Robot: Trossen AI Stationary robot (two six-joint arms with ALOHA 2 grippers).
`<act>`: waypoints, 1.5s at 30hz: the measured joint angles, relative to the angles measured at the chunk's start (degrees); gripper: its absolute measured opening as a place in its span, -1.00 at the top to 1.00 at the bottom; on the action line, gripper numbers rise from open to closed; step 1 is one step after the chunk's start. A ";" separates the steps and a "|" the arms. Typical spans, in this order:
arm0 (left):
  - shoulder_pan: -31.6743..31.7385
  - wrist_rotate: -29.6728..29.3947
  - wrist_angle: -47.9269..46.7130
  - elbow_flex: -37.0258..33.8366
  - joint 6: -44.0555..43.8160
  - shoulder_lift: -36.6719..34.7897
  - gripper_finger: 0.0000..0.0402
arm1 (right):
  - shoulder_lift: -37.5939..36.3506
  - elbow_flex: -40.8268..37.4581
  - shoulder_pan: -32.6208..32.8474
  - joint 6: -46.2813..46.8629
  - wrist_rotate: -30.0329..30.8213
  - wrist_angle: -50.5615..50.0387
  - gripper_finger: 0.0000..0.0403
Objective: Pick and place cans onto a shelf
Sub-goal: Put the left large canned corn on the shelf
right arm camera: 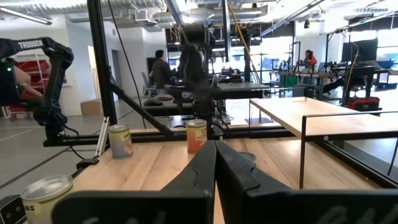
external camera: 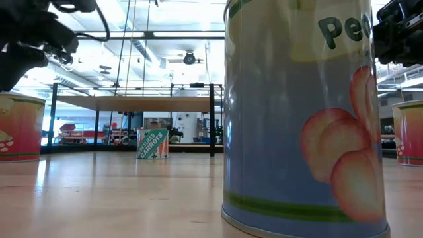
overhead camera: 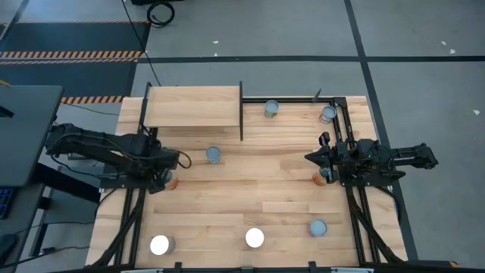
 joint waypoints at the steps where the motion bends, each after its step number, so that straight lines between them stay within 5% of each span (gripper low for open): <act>1: -0.17 -0.17 0.00 -0.30 0.64 0.26 -0.76 | 0.00 0.00 0.00 0.00 0.02 0.00 0.92; 7: -0.72 -5.42 0.90 -1.21 4.43 3.73 -0.76 | 0.00 0.01 0.00 0.00 0.00 0.01 0.92; 22: -0.57 -4.76 11.60 -1.23 14.27 12.49 -0.76 | 0.00 0.01 0.01 0.00 0.01 0.02 0.92; 35: -0.57 -4.89 13.99 -0.93 11.11 14.34 -0.54 | 0.00 0.00 0.00 0.00 0.01 0.02 0.92; 39: -0.39 -5.22 9.03 4.91 8.62 14.32 -0.54 | 0.00 0.02 0.00 0.00 0.00 0.02 0.92; 45: 4.97 -9.60 -2.16 23.21 6.74 14.32 -0.54 | 0.00 0.01 0.00 0.00 0.01 0.02 0.92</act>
